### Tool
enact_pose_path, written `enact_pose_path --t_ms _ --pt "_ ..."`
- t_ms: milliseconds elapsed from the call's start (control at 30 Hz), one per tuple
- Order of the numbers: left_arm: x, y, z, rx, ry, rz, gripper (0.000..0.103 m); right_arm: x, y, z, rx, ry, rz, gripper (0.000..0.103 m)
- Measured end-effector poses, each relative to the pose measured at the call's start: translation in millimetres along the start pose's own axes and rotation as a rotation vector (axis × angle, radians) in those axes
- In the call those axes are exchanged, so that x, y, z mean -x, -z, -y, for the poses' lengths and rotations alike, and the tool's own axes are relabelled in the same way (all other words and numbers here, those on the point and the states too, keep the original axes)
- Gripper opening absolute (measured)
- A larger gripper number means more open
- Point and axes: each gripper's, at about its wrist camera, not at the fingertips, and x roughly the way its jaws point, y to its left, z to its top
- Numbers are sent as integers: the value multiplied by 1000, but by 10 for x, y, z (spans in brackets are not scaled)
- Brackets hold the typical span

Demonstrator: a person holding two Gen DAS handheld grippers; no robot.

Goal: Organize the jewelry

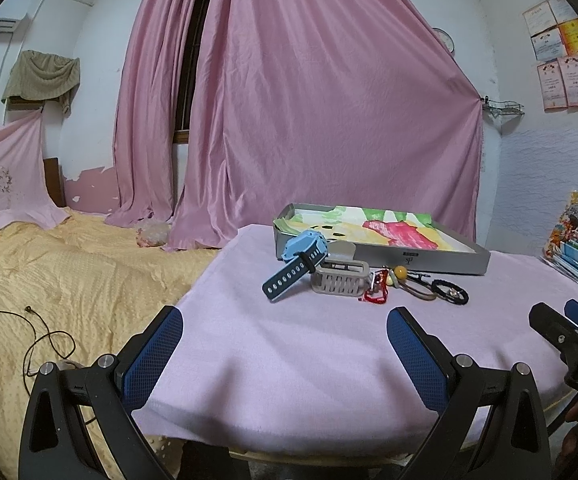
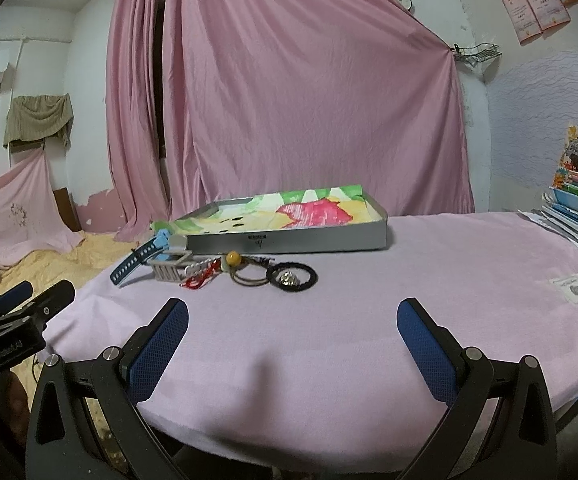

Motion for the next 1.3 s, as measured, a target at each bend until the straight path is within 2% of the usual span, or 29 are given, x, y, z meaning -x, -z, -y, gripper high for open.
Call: enact_pose_path --t_ms 467,733,1033,1133,1200,1300 --pt "-489 -419 -10 -25 15 -39 102 -416 -517 80 74 18 10 102" --pt "-830 -575 10 -27 41 -111 102 -830 -692 70 66 -30 -95 102" --pt "-1192 -645 70 -59 97 -237 102 -1206 -632 84 54 -63 -242 101" --pt "-1257 -658 85 -78 108 -257 101 -1337 -605 82 60 -71 -298 82" --pt "-1316 -670 97 -89 118 -275 91 -1432 -582 73 60 -85 -344 65" --pt "-1390 -698 107 -90 132 -300 80 -1539 -549 47 58 -100 -394 50"
